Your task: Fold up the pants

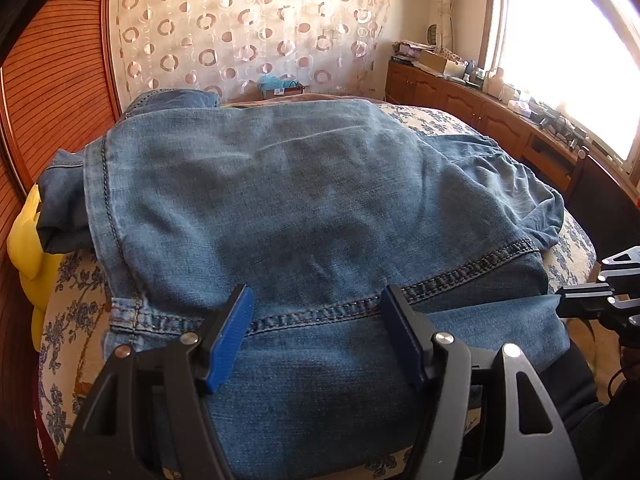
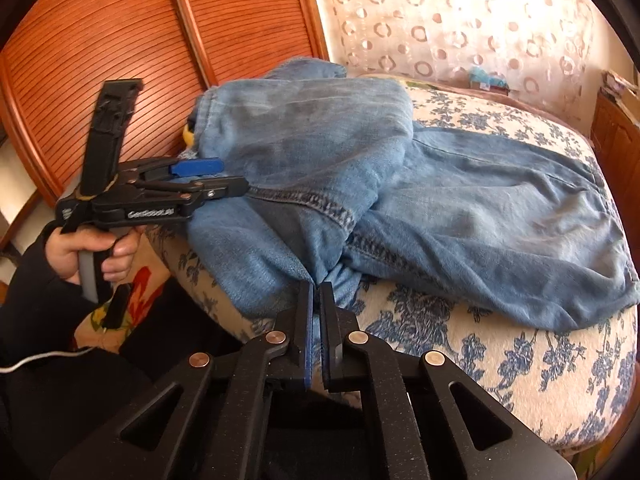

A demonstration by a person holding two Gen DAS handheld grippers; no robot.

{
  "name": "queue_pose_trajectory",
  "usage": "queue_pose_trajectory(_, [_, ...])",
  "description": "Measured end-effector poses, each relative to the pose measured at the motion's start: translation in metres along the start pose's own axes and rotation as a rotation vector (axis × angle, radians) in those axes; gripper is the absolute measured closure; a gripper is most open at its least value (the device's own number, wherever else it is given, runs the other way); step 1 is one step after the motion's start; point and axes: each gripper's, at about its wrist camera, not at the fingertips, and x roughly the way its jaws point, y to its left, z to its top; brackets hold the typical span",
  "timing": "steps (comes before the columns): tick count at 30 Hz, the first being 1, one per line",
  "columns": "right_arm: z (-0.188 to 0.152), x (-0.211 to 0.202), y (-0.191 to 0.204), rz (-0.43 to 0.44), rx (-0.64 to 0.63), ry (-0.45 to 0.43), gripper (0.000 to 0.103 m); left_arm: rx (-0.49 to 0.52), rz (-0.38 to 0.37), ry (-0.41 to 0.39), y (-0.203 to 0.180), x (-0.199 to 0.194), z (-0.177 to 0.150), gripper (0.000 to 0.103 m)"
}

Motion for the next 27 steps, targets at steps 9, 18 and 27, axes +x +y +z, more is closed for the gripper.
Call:
queue_pose_trajectory(9, [-0.002,-0.005,0.002,-0.019,0.014,-0.013,0.103,-0.008,-0.007,-0.012,-0.005,-0.008,0.0,0.037])
queue_pose_trajectory(18, [0.0,-0.03,-0.028,-0.122,0.078,-0.092,0.088,0.009,-0.057,-0.039,-0.023,-0.016,0.0,0.037])
queue_pose_trajectory(27, [-0.016,-0.055,-0.097,-0.329,0.191,-0.138,0.059,0.027,-0.073,-0.051,-0.039,-0.017,0.008,0.037])
